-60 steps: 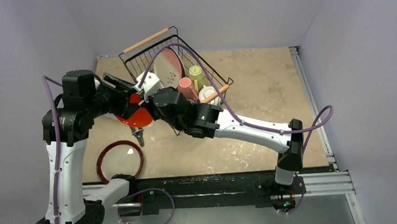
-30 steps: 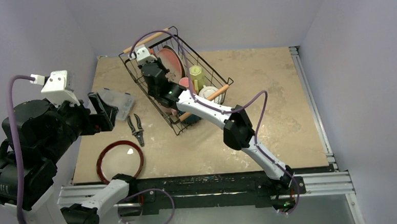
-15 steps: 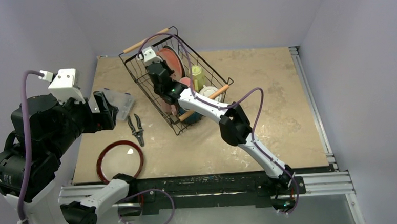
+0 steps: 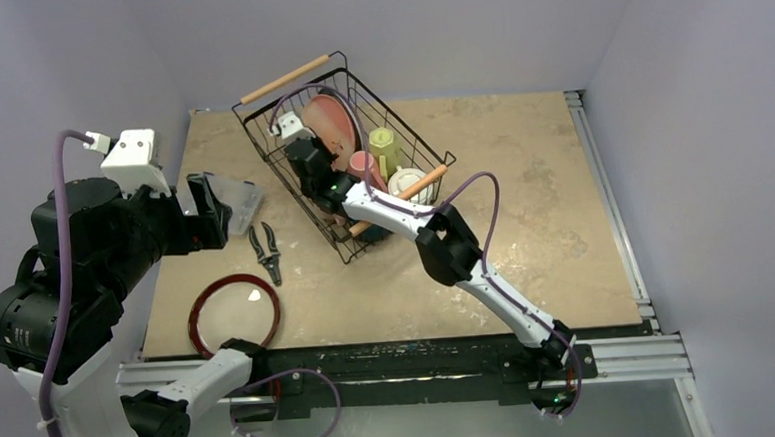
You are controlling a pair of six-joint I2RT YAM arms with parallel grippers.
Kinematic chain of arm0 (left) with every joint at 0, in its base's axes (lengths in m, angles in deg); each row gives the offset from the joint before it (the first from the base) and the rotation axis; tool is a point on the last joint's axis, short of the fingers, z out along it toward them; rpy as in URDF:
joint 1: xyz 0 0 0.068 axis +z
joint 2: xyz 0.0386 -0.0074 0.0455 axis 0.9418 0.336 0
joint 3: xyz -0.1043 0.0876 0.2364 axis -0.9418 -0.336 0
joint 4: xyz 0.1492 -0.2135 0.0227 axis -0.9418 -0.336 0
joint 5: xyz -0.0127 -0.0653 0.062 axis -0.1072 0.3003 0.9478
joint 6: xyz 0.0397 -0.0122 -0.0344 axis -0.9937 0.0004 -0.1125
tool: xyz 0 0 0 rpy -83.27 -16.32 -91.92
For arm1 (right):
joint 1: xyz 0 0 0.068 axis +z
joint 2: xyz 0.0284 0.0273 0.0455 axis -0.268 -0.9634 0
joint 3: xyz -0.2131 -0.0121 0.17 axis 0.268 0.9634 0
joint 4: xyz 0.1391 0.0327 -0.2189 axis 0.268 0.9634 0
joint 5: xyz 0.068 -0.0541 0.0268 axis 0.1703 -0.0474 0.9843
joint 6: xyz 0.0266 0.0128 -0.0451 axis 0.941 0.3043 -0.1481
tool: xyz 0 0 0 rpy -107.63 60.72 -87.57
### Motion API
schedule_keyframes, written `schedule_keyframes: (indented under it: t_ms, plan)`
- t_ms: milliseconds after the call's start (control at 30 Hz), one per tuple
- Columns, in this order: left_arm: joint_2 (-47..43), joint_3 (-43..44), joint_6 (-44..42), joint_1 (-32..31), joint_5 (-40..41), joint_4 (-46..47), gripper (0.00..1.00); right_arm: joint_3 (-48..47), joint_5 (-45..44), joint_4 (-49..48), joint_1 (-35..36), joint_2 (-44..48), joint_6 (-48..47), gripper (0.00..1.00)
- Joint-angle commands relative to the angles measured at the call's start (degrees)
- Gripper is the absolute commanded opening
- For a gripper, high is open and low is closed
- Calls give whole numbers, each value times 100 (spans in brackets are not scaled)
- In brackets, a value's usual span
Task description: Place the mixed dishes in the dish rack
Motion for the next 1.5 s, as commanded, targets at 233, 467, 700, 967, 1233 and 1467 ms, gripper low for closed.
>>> schedule_keyframes:
  t_ms: [233,467,700,967,1233,1467]
  plan:
    - [12,-79,-140,-48,-25,149,88,-307,12,118,-52,-40,275,31]
    - [25,-141,53,-48,132,59,88,-501,303,1064,-56,588,1147,74]
    - [129,-431,1196,-48,213,-411,86,354,1500,2099,-52,2097,2531,83]
    - [-383,-2508,2640,-31,45,4,86,1776,3055,3481,-52,4028,3228,84]
    - [-414,-5616,3407,9,-514,1445,77,4982,3114,3317,-57,6636,3385,86]
    - [648,-6341,2806,-5,32,2081,69,5968,2575,3809,-53,8290,3478,88]
